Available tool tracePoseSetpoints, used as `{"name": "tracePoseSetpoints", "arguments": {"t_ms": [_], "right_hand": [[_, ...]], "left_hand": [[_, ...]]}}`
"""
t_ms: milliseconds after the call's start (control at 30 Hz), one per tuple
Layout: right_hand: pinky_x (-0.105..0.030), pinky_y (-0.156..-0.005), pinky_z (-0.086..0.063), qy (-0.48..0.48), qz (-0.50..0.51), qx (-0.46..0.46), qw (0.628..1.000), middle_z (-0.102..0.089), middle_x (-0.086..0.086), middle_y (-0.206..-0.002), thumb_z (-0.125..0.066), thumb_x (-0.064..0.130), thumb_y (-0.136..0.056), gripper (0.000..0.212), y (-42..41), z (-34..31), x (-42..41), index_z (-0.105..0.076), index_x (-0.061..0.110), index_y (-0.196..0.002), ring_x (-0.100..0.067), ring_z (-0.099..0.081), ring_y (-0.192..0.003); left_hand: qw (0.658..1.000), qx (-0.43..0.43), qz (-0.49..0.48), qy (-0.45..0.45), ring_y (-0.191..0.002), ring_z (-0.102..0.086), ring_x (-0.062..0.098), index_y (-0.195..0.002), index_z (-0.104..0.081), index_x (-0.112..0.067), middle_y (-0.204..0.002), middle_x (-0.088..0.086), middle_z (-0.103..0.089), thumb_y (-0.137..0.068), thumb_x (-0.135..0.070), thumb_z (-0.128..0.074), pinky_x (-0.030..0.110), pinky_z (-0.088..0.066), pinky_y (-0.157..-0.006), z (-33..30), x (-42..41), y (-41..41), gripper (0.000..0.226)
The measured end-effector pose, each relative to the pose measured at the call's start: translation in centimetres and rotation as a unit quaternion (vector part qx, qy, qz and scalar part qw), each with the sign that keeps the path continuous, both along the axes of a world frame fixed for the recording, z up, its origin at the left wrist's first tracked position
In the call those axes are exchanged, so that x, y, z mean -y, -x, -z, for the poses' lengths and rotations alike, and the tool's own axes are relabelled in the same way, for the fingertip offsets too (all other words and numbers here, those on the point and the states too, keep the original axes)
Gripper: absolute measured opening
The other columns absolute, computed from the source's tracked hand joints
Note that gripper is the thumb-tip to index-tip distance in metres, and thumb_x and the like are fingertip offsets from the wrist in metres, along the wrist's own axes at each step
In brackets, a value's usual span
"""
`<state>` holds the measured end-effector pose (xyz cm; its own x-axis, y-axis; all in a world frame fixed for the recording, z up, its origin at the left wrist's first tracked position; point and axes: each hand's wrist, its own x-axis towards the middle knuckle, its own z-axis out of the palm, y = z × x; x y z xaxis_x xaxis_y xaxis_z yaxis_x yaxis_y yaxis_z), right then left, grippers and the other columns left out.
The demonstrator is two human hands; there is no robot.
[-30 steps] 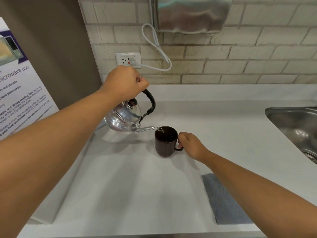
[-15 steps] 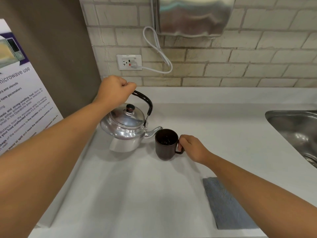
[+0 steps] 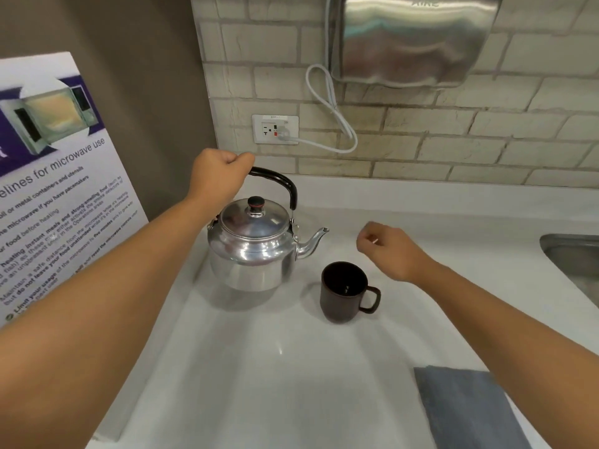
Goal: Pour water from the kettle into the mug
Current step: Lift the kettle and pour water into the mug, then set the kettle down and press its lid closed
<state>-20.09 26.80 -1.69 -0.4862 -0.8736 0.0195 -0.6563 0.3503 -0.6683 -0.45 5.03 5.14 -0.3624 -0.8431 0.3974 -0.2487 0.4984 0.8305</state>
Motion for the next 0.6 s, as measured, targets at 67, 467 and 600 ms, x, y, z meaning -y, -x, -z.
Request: {"name": "tracePoseSetpoints", "arguments": {"t_ms": [67, 467, 600], "right_hand": [[-0.013, -0.066, -0.043, 0.1, -0.016, 0.017, 0.995, -0.063, 0.006, -0.094, -0.053, 0.029, -0.088, 0.019, -1.2, -2.6, 2.7, -0.062, 0.017, -0.1, -0.007, -0.057, -0.079], [-0.023, -0.074, -0.041, 0.126, -0.119, 0.018, 0.985, -0.069, -0.007, -0.101, -0.06, 0.024, -0.089, 0.023, -4.4, -3.8, 15.0, -0.065, 0.013, -0.109, -0.014, -0.06, -0.079], [-0.019, -0.071, -0.043, 0.121, -0.11, 0.029, 0.986, -0.07, -0.004, -0.095, -0.06, 0.022, -0.089, 0.021, -3.7, -2.2, 16.5, -0.067, 0.013, -0.107, -0.014, -0.06, -0.078]], "left_hand": [[1.0, -0.01, -0.009, -0.012, -0.039, -0.018, 0.008, -0.047, -0.036, -0.013, -0.043, -0.004, -0.021, -0.075, -0.025, -0.055, 0.02, -0.018, -0.04, 0.0, 0.8, -0.1, 0.037], [0.997, -0.004, -0.03, -0.066, -0.034, -0.022, 0.007, -0.047, -0.036, -0.016, -0.039, -0.01, -0.024, -0.079, -0.025, -0.061, 0.019, -0.02, -0.034, 3.9, 5.7, 2.1, 0.041], [0.995, 0.01, -0.034, -0.089, -0.038, -0.021, 0.009, -0.047, -0.033, -0.018, -0.045, -0.004, -0.024, -0.077, -0.025, -0.059, 0.022, -0.019, -0.036, 5.7, 7.1, 2.8, 0.041]]}}
